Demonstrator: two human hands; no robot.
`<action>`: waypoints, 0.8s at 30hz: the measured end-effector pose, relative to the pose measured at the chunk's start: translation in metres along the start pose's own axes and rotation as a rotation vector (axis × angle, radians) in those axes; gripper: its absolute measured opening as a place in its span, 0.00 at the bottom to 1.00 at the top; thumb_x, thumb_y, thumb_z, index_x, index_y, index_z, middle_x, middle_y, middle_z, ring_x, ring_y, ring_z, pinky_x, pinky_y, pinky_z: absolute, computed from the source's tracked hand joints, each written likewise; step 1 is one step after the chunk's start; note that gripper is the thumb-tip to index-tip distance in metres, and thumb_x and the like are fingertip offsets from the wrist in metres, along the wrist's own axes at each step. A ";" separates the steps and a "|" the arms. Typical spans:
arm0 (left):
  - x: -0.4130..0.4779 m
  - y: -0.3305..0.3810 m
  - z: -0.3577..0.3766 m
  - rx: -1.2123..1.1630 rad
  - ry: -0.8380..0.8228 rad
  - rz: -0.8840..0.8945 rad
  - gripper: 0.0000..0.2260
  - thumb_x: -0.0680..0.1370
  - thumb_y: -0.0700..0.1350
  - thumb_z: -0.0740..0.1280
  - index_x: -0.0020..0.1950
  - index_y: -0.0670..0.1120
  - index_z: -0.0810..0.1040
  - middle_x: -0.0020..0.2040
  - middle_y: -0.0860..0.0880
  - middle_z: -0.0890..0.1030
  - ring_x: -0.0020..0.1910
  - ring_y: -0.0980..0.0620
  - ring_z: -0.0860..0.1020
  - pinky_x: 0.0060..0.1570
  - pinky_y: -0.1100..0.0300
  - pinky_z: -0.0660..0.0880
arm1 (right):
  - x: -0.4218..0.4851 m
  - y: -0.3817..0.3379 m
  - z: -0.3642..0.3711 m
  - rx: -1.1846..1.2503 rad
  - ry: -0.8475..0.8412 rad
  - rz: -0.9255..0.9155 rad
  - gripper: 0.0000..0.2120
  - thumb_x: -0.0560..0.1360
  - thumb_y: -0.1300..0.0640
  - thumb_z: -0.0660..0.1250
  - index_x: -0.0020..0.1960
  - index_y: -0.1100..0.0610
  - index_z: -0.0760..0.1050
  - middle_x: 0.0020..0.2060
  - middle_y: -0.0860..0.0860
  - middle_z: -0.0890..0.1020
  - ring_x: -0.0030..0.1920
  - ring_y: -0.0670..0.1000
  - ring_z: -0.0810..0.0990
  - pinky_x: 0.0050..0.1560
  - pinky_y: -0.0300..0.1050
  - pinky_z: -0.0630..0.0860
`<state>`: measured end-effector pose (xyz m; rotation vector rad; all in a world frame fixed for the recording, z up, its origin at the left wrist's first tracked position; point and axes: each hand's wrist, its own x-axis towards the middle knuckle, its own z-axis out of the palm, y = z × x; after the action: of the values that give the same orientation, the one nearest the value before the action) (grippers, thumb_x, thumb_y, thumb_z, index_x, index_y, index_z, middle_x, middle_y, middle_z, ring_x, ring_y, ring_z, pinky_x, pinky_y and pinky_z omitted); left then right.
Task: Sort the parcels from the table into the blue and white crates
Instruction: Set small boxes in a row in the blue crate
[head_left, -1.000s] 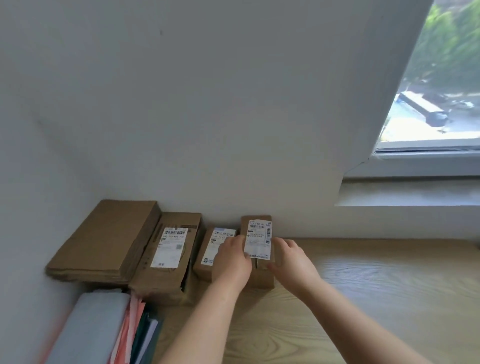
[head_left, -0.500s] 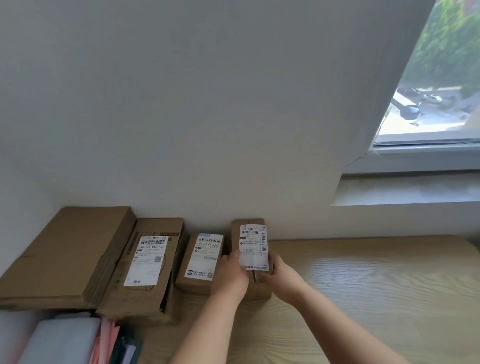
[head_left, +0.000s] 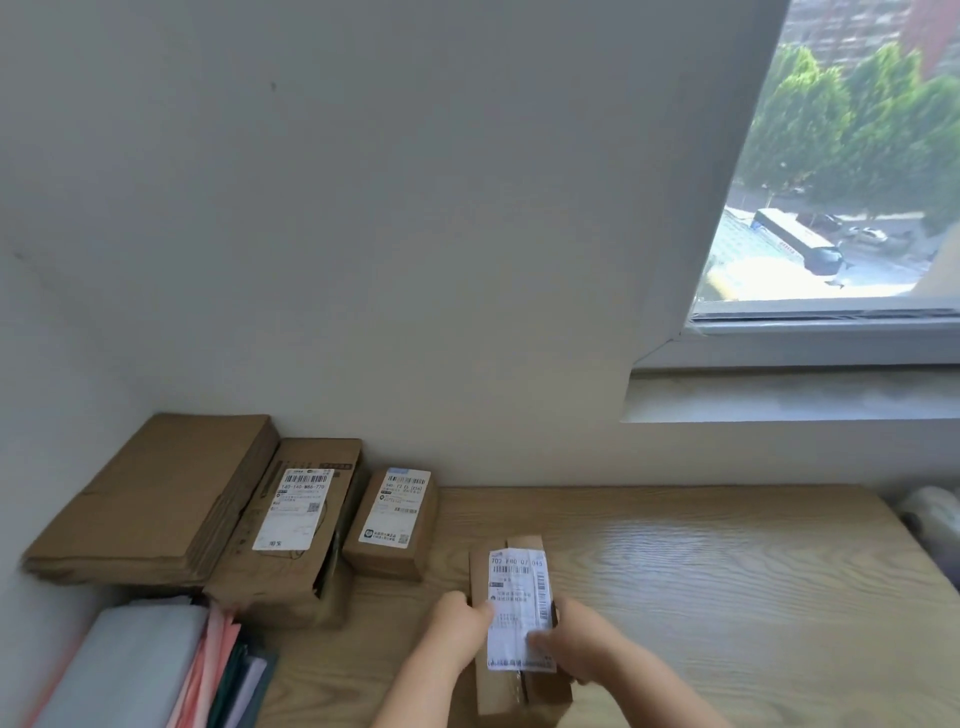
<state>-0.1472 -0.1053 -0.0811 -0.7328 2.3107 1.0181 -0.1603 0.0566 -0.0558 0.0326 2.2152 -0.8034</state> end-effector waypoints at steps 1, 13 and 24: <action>-0.005 -0.004 0.005 -0.035 -0.008 -0.011 0.14 0.79 0.54 0.64 0.58 0.45 0.78 0.57 0.47 0.82 0.56 0.48 0.80 0.56 0.57 0.77 | -0.004 0.006 0.000 0.006 0.003 -0.011 0.08 0.76 0.55 0.62 0.55 0.48 0.71 0.41 0.41 0.77 0.35 0.40 0.76 0.26 0.30 0.68; -0.098 0.015 -0.021 -0.808 0.110 0.095 0.16 0.78 0.50 0.70 0.59 0.43 0.71 0.50 0.47 0.81 0.45 0.53 0.76 0.37 0.59 0.67 | -0.060 0.001 -0.021 0.311 0.124 -0.225 0.20 0.73 0.56 0.71 0.64 0.52 0.72 0.50 0.46 0.83 0.47 0.46 0.84 0.40 0.39 0.77; -0.116 -0.016 -0.093 -1.001 -0.012 0.230 0.21 0.71 0.59 0.75 0.59 0.48 0.81 0.49 0.46 0.87 0.54 0.43 0.83 0.59 0.46 0.78 | -0.111 -0.061 -0.003 0.646 0.203 -0.418 0.27 0.73 0.53 0.75 0.69 0.43 0.70 0.55 0.57 0.80 0.56 0.53 0.82 0.62 0.52 0.76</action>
<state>-0.0737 -0.1551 0.0392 -0.7912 1.7888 2.3150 -0.0998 0.0338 0.0524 -0.0381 2.0759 -1.7911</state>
